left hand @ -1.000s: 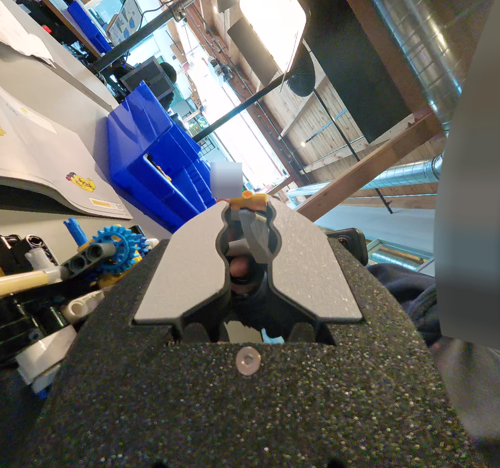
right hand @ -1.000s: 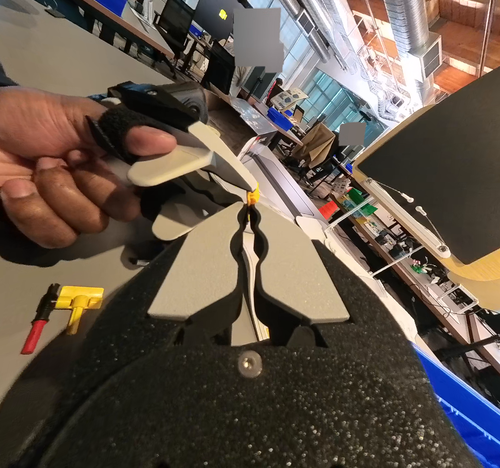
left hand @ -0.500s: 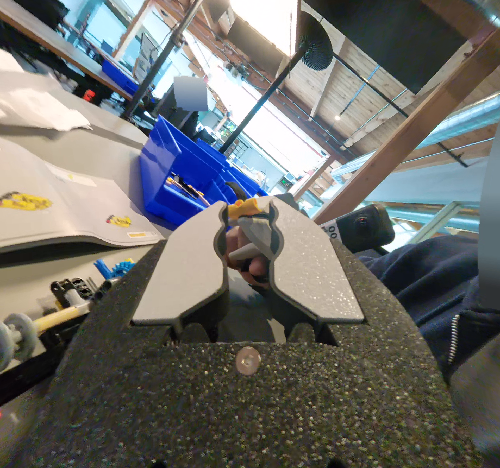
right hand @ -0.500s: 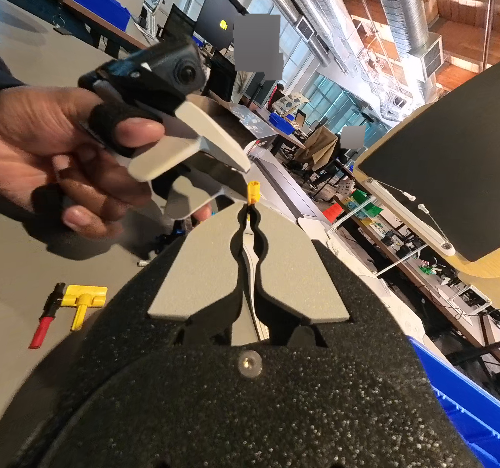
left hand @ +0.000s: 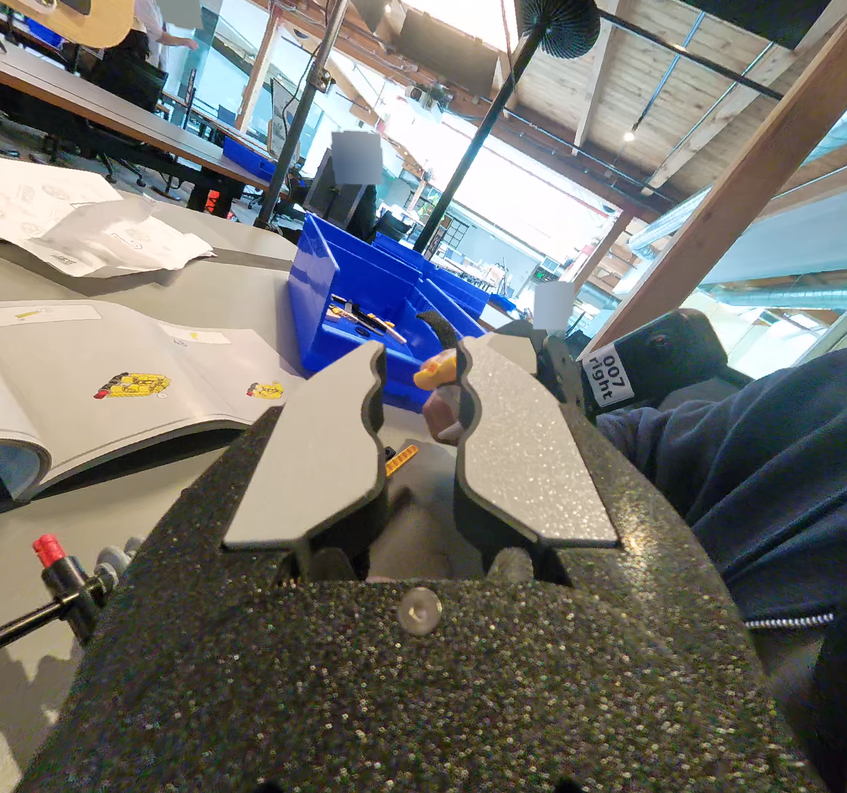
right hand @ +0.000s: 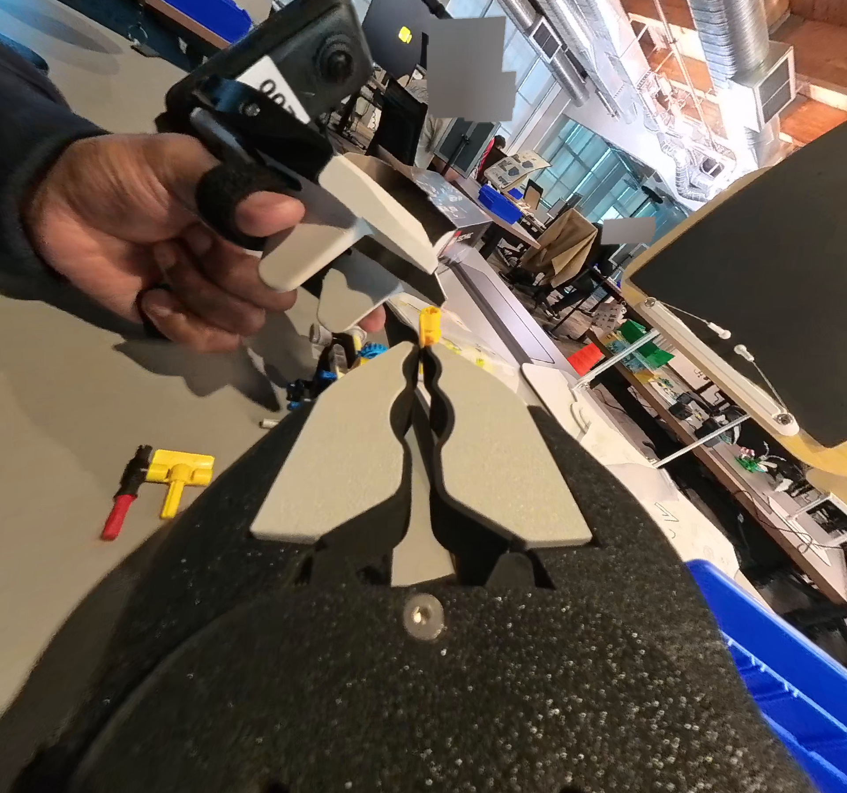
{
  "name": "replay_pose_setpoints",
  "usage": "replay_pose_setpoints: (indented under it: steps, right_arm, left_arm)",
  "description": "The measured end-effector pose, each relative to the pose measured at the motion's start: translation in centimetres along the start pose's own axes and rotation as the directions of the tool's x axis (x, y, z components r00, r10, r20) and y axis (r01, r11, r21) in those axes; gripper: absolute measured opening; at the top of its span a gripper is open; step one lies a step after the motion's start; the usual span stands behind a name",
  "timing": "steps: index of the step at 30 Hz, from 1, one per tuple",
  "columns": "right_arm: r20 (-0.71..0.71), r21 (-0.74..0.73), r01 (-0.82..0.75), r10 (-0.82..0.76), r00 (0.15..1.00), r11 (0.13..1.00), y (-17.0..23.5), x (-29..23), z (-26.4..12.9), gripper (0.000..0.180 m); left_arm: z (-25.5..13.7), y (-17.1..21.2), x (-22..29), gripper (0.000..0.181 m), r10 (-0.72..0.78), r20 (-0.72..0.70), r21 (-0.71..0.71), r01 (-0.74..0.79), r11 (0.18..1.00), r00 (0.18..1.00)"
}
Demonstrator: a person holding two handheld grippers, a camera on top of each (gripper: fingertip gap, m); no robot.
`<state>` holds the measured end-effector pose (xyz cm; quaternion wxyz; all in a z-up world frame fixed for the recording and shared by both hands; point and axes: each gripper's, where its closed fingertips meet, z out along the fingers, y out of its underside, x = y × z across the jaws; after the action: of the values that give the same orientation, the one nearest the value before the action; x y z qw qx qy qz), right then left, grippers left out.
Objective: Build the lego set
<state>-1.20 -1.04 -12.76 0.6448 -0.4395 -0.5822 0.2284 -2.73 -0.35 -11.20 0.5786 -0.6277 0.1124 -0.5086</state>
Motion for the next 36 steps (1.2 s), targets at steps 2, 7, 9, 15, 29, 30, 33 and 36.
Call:
replay_pose_setpoints:
  steps: [2,7,9,15,29,30,33,36]
  right_arm:
    - [0.019,-0.002,0.014,-0.014,1.000,1.000,0.1,-0.4,-0.3,0.001]
    - [0.075,-0.028,0.042,-0.039,0.996,0.999,1.1,-1.3,-1.5,0.001]
    - [0.099,-0.039,0.043,-0.039,0.994,0.998,1.6,-1.6,-2.0,0.001]
    - [0.124,-0.064,0.047,-0.039,0.992,0.997,2.4,-1.9,-2.5,0.001]
    - [0.136,-0.079,0.035,-0.024,0.990,0.996,2.9,-1.9,-2.3,0.001]
    - [0.136,-0.079,0.035,-0.024,0.990,0.996,2.9,-1.9,-2.3,0.001]
    - [0.136,-0.078,0.036,-0.025,0.990,0.996,2.8,-1.9,-2.3,0.001]
    - [0.136,-0.078,0.036,-0.025,0.990,0.996,2.8,-1.9,-2.3,0.001]
  left_arm:
    - [-0.2,0.2,0.0,0.029,0.009,0.009,-0.021,-0.009,1.000,1.000]
    - [-1.1,1.0,0.1,0.030,0.056,0.064,-0.090,-0.050,0.995,0.996]
    - [-1.7,1.3,0.0,0.030,0.122,0.091,-0.115,-0.111,0.987,0.988]
    - [-1.9,1.5,-0.5,0.030,0.112,0.101,-0.127,-0.099,0.987,0.989]
    - [-2.1,1.5,-1.2,0.030,0.058,0.107,-0.131,-0.043,0.990,0.993]
    - [-2.1,1.5,-1.2,0.030,0.055,0.107,-0.131,-0.041,0.991,0.993]
    - [-2.1,1.5,-1.3,0.030,0.055,0.108,-0.133,-0.040,0.990,0.993]
    - [-2.1,1.6,-1.3,0.030,0.056,0.108,-0.136,-0.041,0.990,0.993]
